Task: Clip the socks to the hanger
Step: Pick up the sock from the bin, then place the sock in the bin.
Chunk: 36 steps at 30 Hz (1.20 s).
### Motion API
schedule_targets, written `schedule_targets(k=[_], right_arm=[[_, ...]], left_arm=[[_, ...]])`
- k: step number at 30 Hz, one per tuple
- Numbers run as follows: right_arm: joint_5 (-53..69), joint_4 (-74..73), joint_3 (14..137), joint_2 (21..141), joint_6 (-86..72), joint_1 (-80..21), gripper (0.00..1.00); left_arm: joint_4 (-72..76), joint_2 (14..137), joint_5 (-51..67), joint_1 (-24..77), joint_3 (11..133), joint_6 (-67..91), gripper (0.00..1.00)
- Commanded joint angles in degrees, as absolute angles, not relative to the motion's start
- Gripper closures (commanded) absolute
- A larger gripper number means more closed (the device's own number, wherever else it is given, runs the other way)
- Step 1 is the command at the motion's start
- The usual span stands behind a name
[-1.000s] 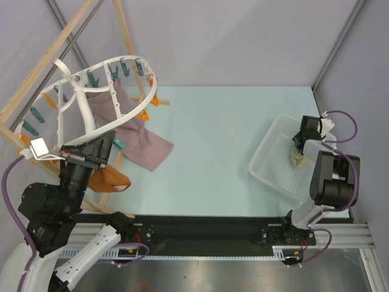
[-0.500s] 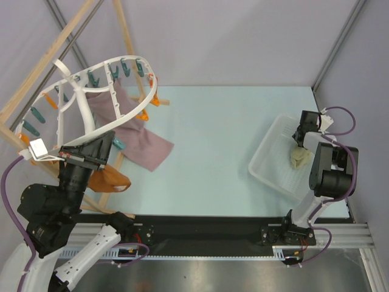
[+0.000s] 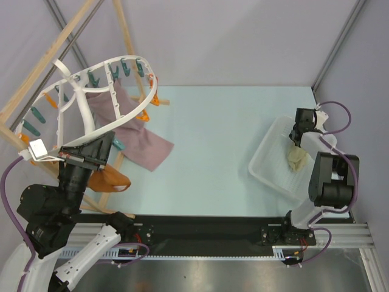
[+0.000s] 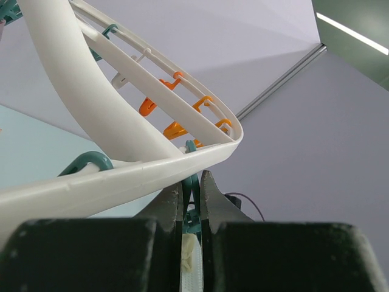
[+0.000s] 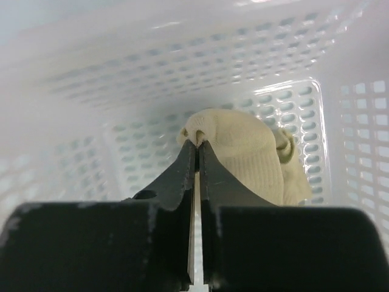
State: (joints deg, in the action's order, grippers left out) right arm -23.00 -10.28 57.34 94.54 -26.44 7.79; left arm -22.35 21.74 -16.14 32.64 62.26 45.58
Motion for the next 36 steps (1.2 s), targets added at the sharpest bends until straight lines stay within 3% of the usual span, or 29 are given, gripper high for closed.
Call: schedule_targets(k=[1,11,18,21,22,24,25,28,30,36], right_arm=[[-20.9,-12.0,58.3,84.0,-20.9,5.8,1.00],[-10.9,-22.9,60.0,78.1,-16.3,4.6,0.98],[-15.6,-34.0,64.2,78.6,-10.9,2.3,0.96],[-14.9,-36.9,65.7,82.3,-10.1,1.4,0.81],[-13.5,-36.7,65.3,83.0,-10.1,1.4,0.60],[-12.5,-35.8,64.6,83.9,-11.6,1.3,0.47],[-12.6,-35.2,64.1,83.6,-12.6,1.3,0.35],[-12.0,-32.3,62.0,81.4,-14.1,2.4,0.25],[-10.5,-30.9,60.6,80.4,-15.9,4.7,0.25],[-6.5,-27.0,57.2,81.1,-18.5,9.5,0.47]], left_arm=[[-22.5,21.4,-14.1,32.5,63.1,46.1,1.00],[-23.2,21.0,-13.8,32.5,63.3,45.9,1.00],[-23.1,21.0,-13.3,32.5,63.3,45.5,1.00],[-22.6,21.2,-13.3,32.5,63.0,45.5,1.00],[-22.3,21.0,-13.2,32.4,62.8,45.4,1.00],[-22.1,21.0,-13.2,32.5,62.8,45.5,1.00],[-22.1,21.0,-13.1,32.5,62.8,45.5,1.00],[-22.3,21.2,-13.1,32.4,63.3,45.4,1.00],[-22.4,21.3,-13.1,32.5,63.5,45.0,1.00],[-22.3,21.4,-13.1,32.5,63.5,44.8,1.00]])
